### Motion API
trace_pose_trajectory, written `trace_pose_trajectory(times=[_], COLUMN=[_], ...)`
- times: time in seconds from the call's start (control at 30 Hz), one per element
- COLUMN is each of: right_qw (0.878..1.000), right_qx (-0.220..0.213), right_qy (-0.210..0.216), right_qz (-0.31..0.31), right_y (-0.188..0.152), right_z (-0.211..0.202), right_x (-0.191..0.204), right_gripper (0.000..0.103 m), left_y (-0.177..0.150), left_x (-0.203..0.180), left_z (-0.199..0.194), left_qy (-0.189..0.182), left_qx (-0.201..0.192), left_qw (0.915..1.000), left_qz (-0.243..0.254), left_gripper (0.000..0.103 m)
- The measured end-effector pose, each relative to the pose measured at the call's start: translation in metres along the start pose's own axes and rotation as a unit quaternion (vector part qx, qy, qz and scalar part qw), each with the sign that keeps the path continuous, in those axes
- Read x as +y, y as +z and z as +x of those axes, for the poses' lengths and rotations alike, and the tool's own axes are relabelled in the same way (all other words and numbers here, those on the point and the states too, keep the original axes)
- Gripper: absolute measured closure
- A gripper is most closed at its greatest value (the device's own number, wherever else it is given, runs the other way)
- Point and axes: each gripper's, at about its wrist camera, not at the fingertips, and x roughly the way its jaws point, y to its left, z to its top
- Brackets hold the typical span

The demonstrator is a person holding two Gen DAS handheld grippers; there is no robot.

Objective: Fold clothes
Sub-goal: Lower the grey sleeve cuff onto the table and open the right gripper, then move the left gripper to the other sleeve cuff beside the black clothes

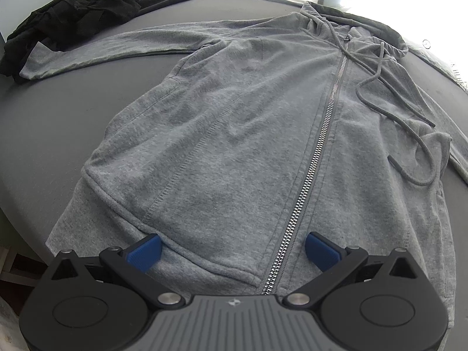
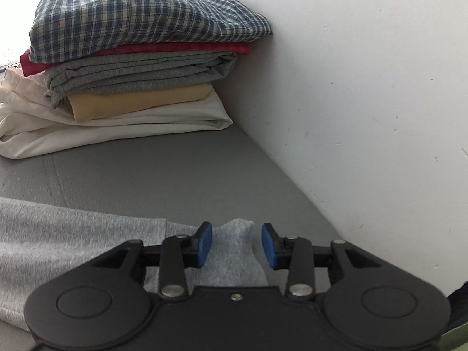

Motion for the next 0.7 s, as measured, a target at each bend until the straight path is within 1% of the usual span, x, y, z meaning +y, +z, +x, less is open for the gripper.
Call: trace_pose_trajectory(times=[0.03,0.07,0.13,0.17,0.2,0.23,0.27,0.3,0.37,0.47,0.53,0.57,0.6,0.7], right_qw=[1.0,1.0,1.0,1.0,0.999,0.999,0.998,0.997,0.994,0.983,0.977,0.973,0.97,0.957], right_qx=[0.003,-0.002,-0.013,-0.02,-0.027,-0.033,-0.038,-0.04,-0.042,-0.026,-0.021,-0.018,-0.015,-0.007], right_qy=[-0.006,-0.002,0.01,0.019,0.027,0.035,0.047,0.06,0.09,0.171,0.204,0.218,0.233,0.282], right_qz=[0.004,0.01,0.015,0.011,0.004,-0.004,-0.015,-0.021,-0.034,-0.059,-0.068,-0.071,-0.073,-0.07], right_y=[0.001,0.001,0.0,-0.001,-0.004,-0.006,-0.01,-0.014,-0.023,-0.043,-0.053,-0.057,-0.06,-0.066], right_z=[-0.004,-0.012,-0.026,-0.037,-0.046,-0.056,-0.068,-0.078,-0.1,-0.139,-0.167,-0.181,-0.195,-0.242], right_x=[0.001,0.002,0.008,0.016,0.023,0.032,0.041,0.05,0.068,0.109,0.138,0.153,0.168,0.209], right_gripper=[0.041,0.039,0.031,0.021,0.016,0.016,0.013,0.007,0.001,0.001,0.001,0.001,0.001,0.001], left_y=[0.0,0.001,0.0,0.0,0.001,0.001,0.001,0.002,0.008,0.017,0.023,0.028,0.034,0.054], left_x=[0.001,0.001,0.003,0.005,0.007,0.008,0.012,0.015,0.029,0.05,0.065,0.073,0.081,0.102], left_z=[0.0,0.0,0.0,-0.001,-0.002,-0.003,-0.005,-0.008,-0.01,-0.013,-0.015,-0.016,-0.017,-0.018], left_qy=[-0.003,-0.006,-0.017,-0.021,-0.026,-0.031,-0.034,-0.036,-0.062,-0.101,-0.127,-0.145,-0.151,-0.123], left_qx=[0.002,0.003,0.008,0.01,0.013,0.015,0.009,0.002,-0.007,-0.019,-0.028,-0.029,-0.032,-0.059], left_qw=[1.0,1.0,0.9996,0.9994,0.9991,0.9987,0.9987,0.9986,0.9971,0.9935,0.9901,0.9871,0.9854,0.9854], left_qz=[0.003,0.007,0.021,0.026,0.031,0.036,0.037,0.039,0.043,0.05,0.054,0.061,0.073,0.101], left_gripper=[0.0,0.0,0.0,0.0,0.0,0.0,0.0,0.0,0.0,0.0,0.0,0.0,0.0,0.0])
